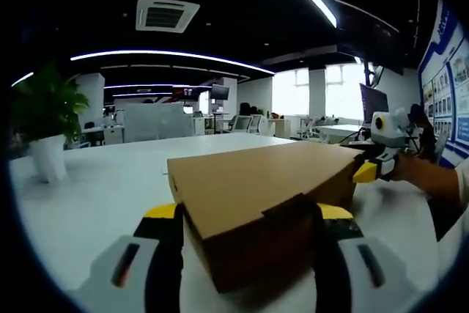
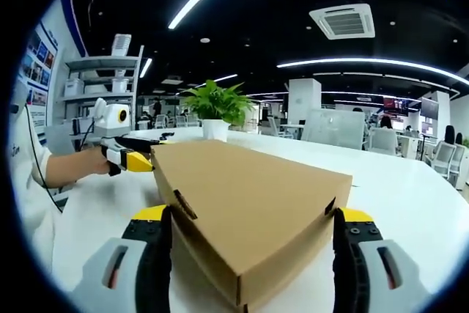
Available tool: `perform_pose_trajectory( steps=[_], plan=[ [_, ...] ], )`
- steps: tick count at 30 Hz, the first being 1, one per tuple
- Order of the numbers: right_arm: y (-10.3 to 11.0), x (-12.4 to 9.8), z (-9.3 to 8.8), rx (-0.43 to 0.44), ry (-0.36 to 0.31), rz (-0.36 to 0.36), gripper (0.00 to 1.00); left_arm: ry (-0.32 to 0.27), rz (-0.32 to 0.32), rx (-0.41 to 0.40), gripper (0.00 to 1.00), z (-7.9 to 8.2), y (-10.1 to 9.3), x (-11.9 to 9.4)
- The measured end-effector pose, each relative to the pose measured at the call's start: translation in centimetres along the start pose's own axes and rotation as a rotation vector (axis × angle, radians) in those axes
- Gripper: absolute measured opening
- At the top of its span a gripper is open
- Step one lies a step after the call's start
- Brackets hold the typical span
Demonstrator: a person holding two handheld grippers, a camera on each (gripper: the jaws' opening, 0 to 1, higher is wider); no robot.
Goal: Operate the shoe box by opening the lid, removing the specified soft item, and placing it in the target area until the item is outside and the box remains undamaged.
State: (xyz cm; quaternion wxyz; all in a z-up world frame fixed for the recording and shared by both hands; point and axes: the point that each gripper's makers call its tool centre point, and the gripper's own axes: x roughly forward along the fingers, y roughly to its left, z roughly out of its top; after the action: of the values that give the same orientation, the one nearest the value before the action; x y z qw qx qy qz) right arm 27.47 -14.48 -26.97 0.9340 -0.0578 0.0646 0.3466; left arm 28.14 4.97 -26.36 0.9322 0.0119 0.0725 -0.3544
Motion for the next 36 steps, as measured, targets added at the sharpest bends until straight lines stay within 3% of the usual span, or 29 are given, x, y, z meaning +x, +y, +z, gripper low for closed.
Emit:
perform_pose_trajectory(
  steps=[7, 21, 36],
  plan=[
    [0.6, -0.3, -0.1, -0.004, -0.021, 0.021, 0.94, -0.002, 0.017, -0.008, 0.72, -0.1, -0.5, -1.2],
    [2.0, -2.0, -0.3, -0.007, 0.021, 0.027, 0.93, -0.013, 0.011, -0.011, 0.72, -0.3, -2.1, -2.6],
    [2.7, -3.3, -0.6, 0.003, -0.012, 0.01, 0.92, -0.022, 0.001, -0.001, 0.71, -0.4, -3.0, -3.2]
  ],
)
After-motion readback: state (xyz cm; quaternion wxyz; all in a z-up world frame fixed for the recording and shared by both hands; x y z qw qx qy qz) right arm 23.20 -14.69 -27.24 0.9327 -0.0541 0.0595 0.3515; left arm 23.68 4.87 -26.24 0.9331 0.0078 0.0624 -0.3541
